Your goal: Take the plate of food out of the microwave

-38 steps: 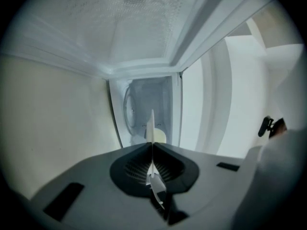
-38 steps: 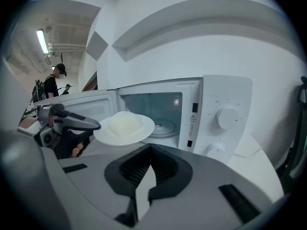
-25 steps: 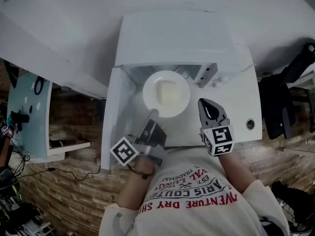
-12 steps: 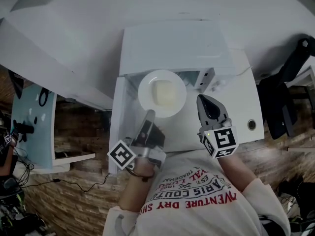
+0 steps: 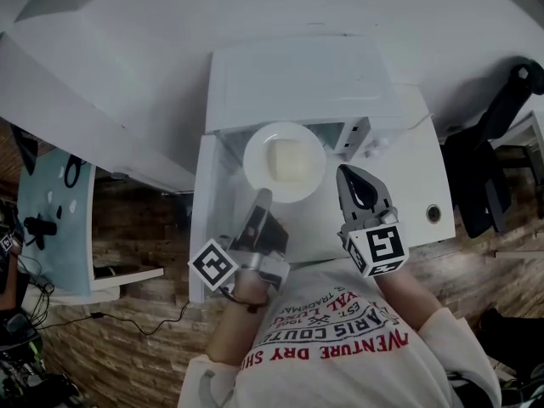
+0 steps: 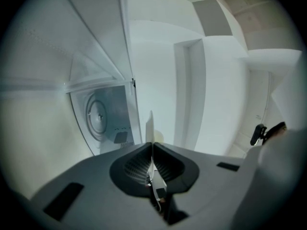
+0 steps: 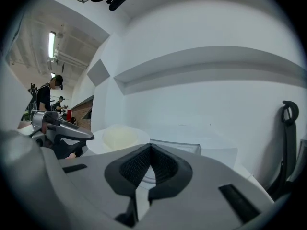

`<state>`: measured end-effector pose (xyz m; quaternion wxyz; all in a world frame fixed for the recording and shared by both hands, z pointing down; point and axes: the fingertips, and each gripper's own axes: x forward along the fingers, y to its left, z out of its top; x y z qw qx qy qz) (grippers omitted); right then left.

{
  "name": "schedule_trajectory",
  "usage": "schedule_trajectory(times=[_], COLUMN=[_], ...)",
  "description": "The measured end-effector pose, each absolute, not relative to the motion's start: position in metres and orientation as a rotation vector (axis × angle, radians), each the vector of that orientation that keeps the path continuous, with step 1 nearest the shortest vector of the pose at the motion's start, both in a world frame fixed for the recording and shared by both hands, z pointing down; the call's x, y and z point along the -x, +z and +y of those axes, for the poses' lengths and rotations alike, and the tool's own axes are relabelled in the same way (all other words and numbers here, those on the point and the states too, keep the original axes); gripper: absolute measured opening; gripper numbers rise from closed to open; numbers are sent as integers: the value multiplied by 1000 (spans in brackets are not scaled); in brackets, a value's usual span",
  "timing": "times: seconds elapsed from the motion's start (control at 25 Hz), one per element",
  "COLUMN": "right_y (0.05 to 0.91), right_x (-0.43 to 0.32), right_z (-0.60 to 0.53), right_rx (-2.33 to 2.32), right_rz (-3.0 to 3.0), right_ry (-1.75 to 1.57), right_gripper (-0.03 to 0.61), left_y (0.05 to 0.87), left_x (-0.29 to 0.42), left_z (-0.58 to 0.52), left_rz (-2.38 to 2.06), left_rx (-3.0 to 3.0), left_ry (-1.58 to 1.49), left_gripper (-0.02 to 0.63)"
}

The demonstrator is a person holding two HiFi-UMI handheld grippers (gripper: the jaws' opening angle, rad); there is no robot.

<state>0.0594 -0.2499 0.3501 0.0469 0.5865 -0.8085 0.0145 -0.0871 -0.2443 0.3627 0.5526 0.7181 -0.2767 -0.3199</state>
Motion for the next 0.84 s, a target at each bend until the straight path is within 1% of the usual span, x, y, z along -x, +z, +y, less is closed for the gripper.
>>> schedule_trajectory(times=[0.84], right_y=[363], right_x=[-88], right_z=[-248], right_rx=[-1770], right_rz=[-2438], right_ry=[76], right_gripper=[3], left_y=[371], left_x=[52], left_z=[-245], left_rz=[-648], left_rx=[-1658], left_ry=[-731], left_gripper=[15])
